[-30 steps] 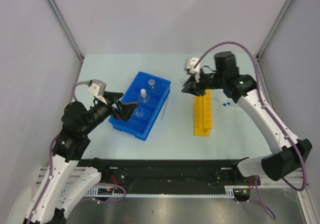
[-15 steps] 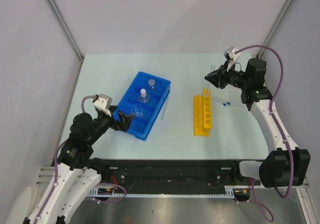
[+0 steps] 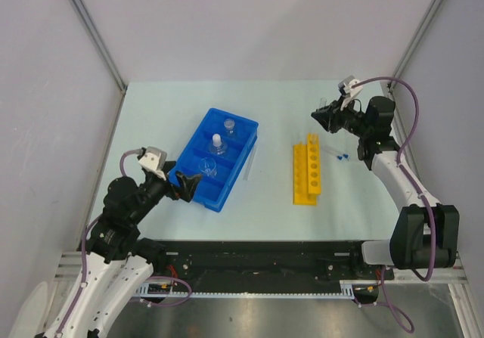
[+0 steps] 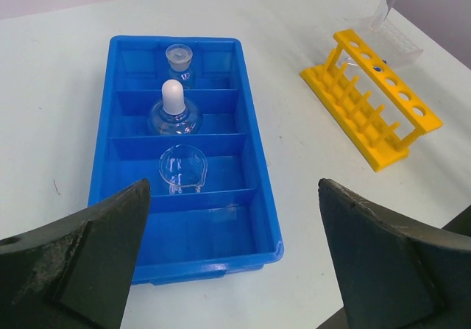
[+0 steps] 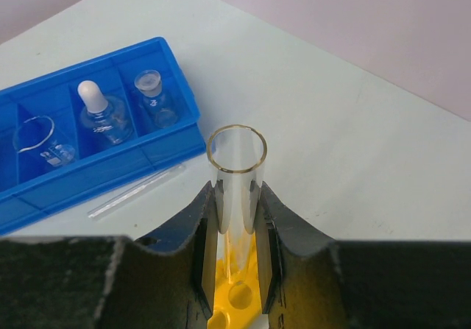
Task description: Organize the chemistry lab equipment
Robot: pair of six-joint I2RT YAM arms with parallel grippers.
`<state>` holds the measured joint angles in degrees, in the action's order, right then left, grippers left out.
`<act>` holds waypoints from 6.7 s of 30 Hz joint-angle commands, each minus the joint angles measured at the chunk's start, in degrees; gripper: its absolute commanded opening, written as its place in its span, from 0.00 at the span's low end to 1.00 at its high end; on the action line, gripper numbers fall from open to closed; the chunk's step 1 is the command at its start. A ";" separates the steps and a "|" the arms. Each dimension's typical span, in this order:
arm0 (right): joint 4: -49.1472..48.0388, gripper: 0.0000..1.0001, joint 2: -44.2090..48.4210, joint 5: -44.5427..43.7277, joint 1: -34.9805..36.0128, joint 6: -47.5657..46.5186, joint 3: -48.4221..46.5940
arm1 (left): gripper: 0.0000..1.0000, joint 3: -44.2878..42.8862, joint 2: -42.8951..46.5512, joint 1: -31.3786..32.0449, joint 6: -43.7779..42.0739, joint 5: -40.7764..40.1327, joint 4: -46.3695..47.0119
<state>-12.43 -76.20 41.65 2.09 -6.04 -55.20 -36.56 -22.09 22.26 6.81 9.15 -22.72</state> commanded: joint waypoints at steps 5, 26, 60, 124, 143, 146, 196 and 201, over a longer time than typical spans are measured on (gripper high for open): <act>-9.63 0.19 -1.84 -2.71 0.02 -1.87 1.76 | 1.00 0.61 -0.76 -0.20 -3.20 0.70 2.15; -15.34 0.20 -5.36 -4.29 -0.33 -2.48 6.95 | 1.00 1.05 -1.20 -0.20 -3.29 1.40 2.77; -20.44 0.37 -8.87 -0.78 -4.81 -0.37 14.15 | 1.00 1.49 -1.38 -0.20 -3.47 2.45 3.12; 16.20 0.50 -11.95 -13.69 -2.53 7.54 -10.71 | 1.00 1.22 -3.40 -0.20 -3.29 2.72 2.77; 18.67 0.25 -10.11 -15.28 -0.51 4.91 -11.86 | 1.00 1.22 -3.23 -0.20 -3.29 2.63 2.86; 18.93 0.25 -9.40 -15.81 0.11 3.68 -11.86 | 1.00 1.22 -3.31 -0.20 -3.29 2.54 2.86; 16.73 0.33 -1.05 -9.66 1.87 -10.22 -1.67 | 1.00 1.22 -3.23 -0.20 -3.29 2.72 2.86; 16.82 0.33 -1.23 -9.48 1.52 -10.30 -1.67 | 1.00 1.22 -3.31 -0.20 -3.29 2.72 2.94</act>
<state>5.48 -79.00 30.92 4.16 -15.33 -57.01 -35.35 -25.50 22.26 6.39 11.11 -21.54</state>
